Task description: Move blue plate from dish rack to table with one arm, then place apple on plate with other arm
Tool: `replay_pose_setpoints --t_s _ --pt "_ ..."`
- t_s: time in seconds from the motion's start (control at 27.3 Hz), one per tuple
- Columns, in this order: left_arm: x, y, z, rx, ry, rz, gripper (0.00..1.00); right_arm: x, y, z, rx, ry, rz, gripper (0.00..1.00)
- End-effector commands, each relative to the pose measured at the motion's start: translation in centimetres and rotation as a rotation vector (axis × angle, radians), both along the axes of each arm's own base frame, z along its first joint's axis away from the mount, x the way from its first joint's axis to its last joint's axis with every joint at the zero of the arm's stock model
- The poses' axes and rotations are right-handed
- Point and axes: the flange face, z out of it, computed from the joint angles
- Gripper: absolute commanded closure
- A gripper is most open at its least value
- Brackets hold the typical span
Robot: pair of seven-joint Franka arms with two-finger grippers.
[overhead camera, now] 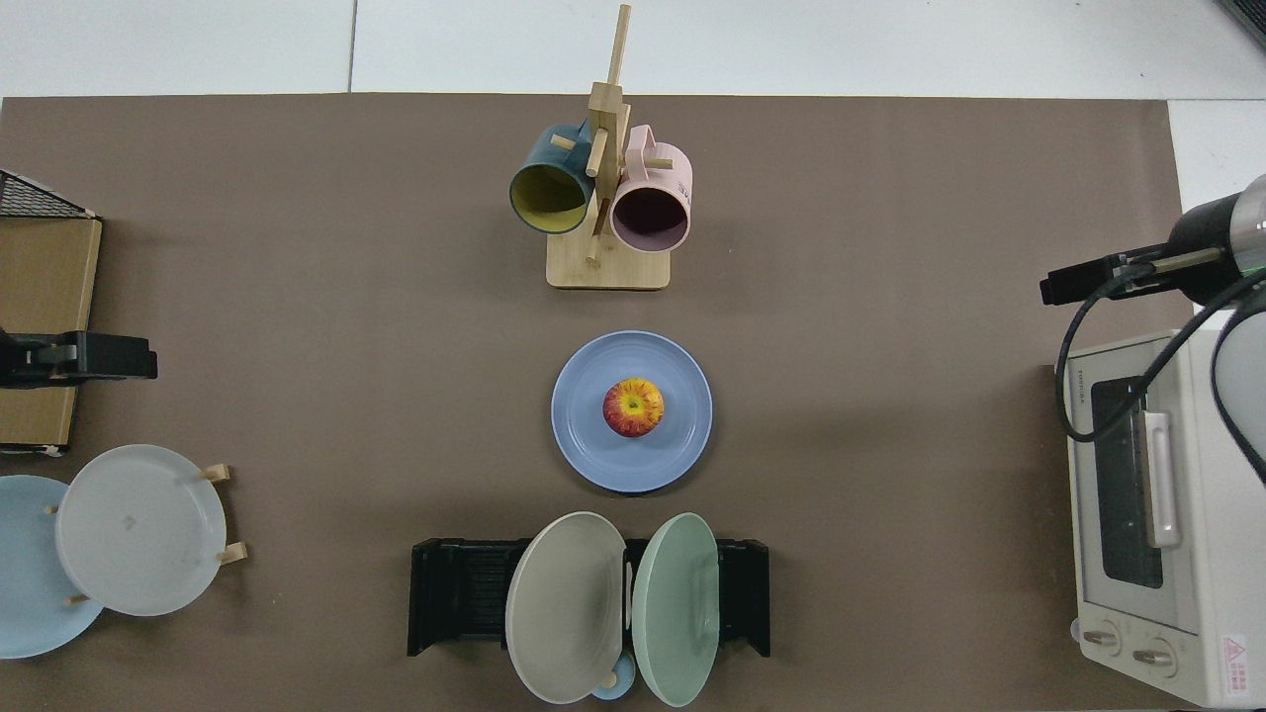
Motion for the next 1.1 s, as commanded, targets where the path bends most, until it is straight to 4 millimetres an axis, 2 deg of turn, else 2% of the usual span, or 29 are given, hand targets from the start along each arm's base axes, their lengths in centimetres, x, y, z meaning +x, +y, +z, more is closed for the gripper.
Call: replay_pose_setpoints --t_s 0.0,0.37,0.48,0.55,0.73,1.06 --pt "-0.2 0.1 0.2 0.022 0.006 -0.008 0.0 -1.2 -1.4 0.7 0.011 0.011 -0.022 0.0" --pt "-0.1 0.1 0.2 0.022 0.008 -0.008 0.0 -1.3 -1.4 1.0 0.011 0.014 -0.031 0.0" --pt "-0.1 0.1 0.2 0.022 0.008 -0.008 0.0 -1.5 -2.5 1.0 0.016 0.022 -0.07 0.0" --pt "-0.2 0.1 0.2 0.022 0.006 -0.008 0.0 -1.6 -2.5 0.9 0.017 0.029 -0.071 0.0" --pt "-0.1 0.1 0.2 0.022 0.008 -0.008 0.0 -1.9 -2.3 1.6 0.017 0.024 -0.077 0.0" --pt "-0.2 0.1 0.2 0.022 0.006 -0.008 0.0 -2.0 -1.2 1.6 0.001 0.032 -0.104 0.0"
